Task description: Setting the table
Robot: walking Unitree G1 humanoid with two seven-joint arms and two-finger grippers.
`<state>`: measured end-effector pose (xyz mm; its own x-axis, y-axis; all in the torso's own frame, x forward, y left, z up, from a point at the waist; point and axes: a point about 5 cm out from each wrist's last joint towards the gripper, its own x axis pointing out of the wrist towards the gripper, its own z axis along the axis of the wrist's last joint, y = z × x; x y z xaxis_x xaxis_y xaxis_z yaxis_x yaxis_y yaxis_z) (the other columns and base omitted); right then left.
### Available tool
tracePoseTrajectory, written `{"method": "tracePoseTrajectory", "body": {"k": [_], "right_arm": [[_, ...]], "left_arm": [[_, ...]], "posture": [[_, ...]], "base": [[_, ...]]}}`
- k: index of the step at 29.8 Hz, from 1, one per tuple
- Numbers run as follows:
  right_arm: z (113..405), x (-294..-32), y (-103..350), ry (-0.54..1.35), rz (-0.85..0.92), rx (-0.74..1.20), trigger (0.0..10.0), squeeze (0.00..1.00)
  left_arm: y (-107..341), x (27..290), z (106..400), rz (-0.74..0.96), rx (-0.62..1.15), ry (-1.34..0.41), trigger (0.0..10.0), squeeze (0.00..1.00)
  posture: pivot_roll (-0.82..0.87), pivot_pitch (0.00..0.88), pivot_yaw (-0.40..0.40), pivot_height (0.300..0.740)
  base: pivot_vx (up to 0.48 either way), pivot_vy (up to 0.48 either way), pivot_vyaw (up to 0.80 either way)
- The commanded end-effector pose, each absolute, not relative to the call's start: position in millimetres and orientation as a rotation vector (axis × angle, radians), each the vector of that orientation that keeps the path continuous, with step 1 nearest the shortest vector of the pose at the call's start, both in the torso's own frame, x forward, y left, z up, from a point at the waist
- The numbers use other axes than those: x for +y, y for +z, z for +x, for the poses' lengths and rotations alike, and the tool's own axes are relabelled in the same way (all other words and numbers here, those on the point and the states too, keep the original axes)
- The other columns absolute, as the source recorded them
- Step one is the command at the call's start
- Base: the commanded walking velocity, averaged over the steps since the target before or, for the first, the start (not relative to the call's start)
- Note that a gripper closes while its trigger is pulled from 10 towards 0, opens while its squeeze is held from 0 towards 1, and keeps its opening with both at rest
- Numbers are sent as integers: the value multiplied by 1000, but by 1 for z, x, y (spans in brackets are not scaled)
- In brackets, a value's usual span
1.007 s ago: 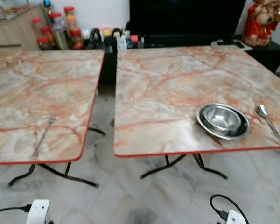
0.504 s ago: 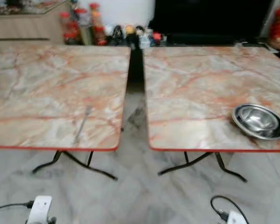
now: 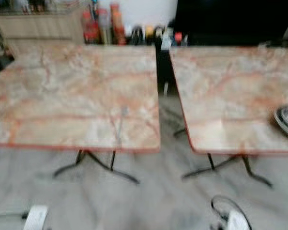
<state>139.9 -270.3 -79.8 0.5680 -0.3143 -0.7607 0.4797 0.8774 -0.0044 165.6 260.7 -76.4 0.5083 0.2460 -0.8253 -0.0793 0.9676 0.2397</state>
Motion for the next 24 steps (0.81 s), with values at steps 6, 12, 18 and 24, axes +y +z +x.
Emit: {"method": "tracePoseTrajectory", "body": {"k": [6, 12, 18, 24], "right_arm": [[134, -278, -79, -502, 212, 843, 10000, 0], [135, -278, -78, -501, 212, 831, 10000, 0], [136, -278, -78, -501, 215, 823, 10000, 0], [137, -278, -77, -503, 216, 815, 10000, 0]], "left_arm": [[-76, 254, 171, 174, 1011, 185, 10000, 0], [-76, 254, 172, 173, 1009, 185, 10000, 0], [-76, 254, 172, 174, 1010, 185, 10000, 0], [-75, 254, 172, 175, 1009, 184, 10000, 0]], "posture": [[49, 14, 9, 740], [49, 17, 10, 740], [49, 22, 11, 740], [49, 26, 13, 740]], "base": [[0, 348, 0], [0, 348, 0], [0, 351, 0], [0, 348, 0]]}}
